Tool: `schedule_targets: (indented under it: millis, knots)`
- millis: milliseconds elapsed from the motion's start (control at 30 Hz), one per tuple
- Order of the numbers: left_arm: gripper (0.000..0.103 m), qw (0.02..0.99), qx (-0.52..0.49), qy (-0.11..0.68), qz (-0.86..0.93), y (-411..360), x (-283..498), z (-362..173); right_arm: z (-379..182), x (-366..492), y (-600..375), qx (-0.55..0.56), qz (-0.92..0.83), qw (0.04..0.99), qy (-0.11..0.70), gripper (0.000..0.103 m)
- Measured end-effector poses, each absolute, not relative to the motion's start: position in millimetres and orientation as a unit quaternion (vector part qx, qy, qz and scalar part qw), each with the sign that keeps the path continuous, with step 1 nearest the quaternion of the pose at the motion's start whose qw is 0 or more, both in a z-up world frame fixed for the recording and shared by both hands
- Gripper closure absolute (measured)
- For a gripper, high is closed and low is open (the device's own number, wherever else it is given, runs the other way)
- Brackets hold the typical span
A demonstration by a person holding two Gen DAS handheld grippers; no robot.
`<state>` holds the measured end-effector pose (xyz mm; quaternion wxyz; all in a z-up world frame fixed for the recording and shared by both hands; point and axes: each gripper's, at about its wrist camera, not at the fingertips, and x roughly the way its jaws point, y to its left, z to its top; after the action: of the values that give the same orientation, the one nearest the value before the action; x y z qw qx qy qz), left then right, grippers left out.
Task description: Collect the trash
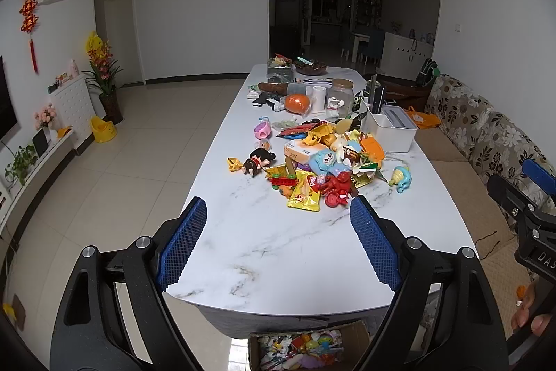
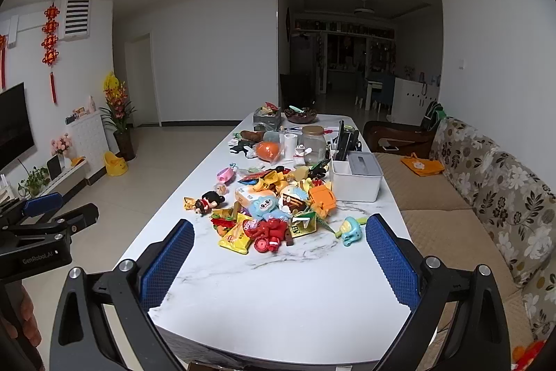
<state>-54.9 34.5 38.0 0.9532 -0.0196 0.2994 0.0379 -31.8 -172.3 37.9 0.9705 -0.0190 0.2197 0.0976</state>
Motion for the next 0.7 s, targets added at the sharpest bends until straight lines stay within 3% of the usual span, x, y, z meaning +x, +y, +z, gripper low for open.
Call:
schedule_targets:
  millis: [700]
  knots:
    - [0.020, 0.952, -0.016, 0.304, 0.039, 35.1, -61.8, 32.8, 37.1, -36.4, -172.2, -0.017, 0.098, 0.970, 0.223, 0.005]
